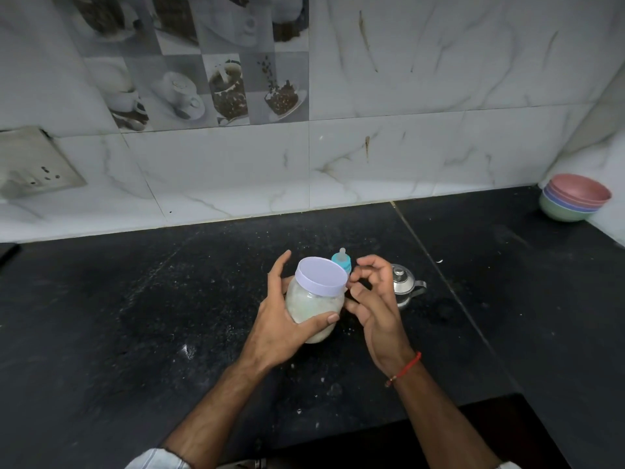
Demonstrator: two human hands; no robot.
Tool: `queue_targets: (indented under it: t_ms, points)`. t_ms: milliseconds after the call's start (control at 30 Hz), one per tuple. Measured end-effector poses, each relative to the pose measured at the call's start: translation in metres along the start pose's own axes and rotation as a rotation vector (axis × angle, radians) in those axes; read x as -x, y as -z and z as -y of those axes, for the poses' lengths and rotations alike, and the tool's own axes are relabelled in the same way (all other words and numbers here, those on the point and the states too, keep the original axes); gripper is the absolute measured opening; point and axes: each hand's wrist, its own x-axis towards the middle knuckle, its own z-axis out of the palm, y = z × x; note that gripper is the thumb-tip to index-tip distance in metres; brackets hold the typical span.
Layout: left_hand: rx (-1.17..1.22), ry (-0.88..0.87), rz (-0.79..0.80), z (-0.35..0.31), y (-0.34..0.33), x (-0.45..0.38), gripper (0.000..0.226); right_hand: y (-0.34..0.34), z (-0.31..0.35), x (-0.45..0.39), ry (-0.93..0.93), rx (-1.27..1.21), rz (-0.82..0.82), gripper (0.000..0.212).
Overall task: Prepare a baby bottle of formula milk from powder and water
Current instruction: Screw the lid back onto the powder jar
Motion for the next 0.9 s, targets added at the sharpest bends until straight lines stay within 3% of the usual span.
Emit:
queue_targets:
  t_ms: [167,333,400,533,667,767,833,900]
  points:
    - [0.001,0.000,0.014,0.001,0.001,-0.003,0.125,0.004,0.002,-0.002,-0.032,0.006,0.127,0.071]
    - [0.010,0.008,0.011,0.002,0.004,-0.004,0.124,0.004,0.005,-0.006,-0.004,0.004,0.086,0.057]
    - [0.006,-0.003,0.024,0.001,0.006,-0.004,0.114,0.005,0.008,-0.007,-0.014,0.047,0.119,0.064]
    - [-0.004,-0.013,0.155,-0.002,0.014,-0.004,0.088,0.015,0.029,-0.017,0.018,0.384,0.369,0.070]
    - [-0.047,-0.057,0.359,-0.008,0.020,-0.005,0.084,0.022,0.041,-0.033,0.384,0.987,0.615,0.063]
    - [-0.097,-0.102,0.345,-0.015,0.018,-0.008,0.088,0.015,0.036,-0.037,0.630,1.237,0.500,0.054]
    - [-0.174,-0.130,0.234,-0.017,0.015,-0.010,0.093,0.000,0.033,-0.034,0.504,1.334,0.293,0.057]
    - [-0.190,-0.124,0.179,-0.015,0.014,-0.010,0.089,-0.018,0.030,-0.031,0.259,1.441,0.131,0.068]
